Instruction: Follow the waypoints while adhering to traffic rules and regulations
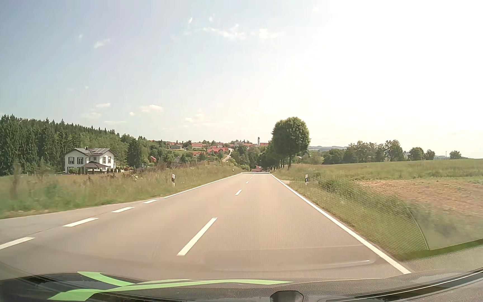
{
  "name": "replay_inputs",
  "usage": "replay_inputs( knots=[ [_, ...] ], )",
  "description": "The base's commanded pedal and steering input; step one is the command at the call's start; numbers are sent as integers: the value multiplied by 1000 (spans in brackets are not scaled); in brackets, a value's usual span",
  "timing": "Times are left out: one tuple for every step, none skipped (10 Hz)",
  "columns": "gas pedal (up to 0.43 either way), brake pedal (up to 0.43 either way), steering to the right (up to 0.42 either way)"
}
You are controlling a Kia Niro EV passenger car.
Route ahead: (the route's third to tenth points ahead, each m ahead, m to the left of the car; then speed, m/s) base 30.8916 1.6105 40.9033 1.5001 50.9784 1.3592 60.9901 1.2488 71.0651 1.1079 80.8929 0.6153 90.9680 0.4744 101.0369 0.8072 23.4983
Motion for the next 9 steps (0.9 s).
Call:
replay_inputs(
  knots=[
    [0, 49, 5],
    [0, 18, 5],
    [0, 0, 5],
    [0, 0, 5],
    [0, 0, 5],
    [0, 0, 5],
    [0, 0, 4],
    [0, 0, 3],
    [0, 0, 2]
  ],
)
